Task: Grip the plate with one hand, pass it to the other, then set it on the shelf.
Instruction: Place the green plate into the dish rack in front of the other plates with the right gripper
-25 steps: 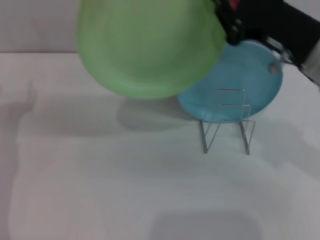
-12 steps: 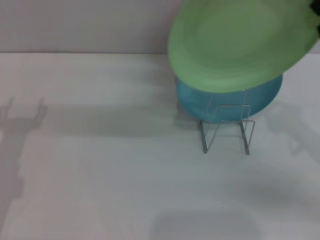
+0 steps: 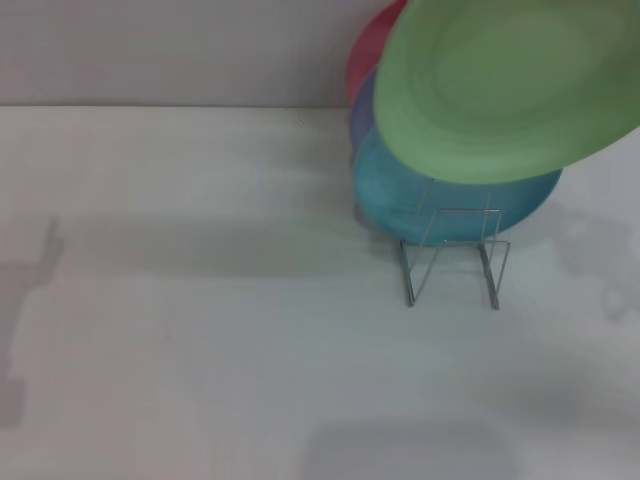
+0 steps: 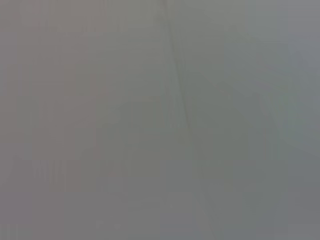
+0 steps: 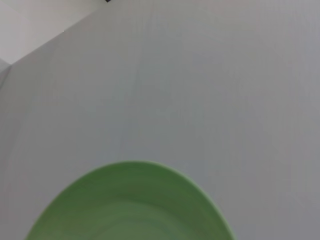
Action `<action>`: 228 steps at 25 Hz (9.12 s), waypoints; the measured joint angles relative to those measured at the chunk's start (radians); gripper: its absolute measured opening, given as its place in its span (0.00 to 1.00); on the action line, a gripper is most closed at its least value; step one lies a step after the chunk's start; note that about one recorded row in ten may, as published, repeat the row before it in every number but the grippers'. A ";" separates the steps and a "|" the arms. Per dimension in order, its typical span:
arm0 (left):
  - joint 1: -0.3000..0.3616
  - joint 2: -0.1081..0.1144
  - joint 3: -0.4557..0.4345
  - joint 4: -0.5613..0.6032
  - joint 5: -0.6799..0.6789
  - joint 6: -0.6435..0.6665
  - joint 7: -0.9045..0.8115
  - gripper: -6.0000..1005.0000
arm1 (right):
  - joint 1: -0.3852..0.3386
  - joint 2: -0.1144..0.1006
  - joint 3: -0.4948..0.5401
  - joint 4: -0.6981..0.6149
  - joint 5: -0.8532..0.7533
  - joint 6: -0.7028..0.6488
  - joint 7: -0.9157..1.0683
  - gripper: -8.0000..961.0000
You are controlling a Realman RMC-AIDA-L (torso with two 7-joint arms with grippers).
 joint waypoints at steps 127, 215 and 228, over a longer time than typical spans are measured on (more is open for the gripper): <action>0.043 -0.008 0.077 -0.022 -0.017 -0.031 0.135 0.80 | 0.025 -0.003 0.051 0.000 -0.020 0.010 0.006 0.04; 0.001 -0.009 0.137 -0.011 -0.011 -0.124 0.001 0.80 | 0.079 -0.008 0.235 -0.039 -0.358 -0.055 -0.258 0.04; 0.002 -0.009 0.154 -0.007 -0.011 -0.115 -0.002 0.80 | 0.076 -0.006 0.243 -0.070 -0.376 -0.064 -0.272 0.04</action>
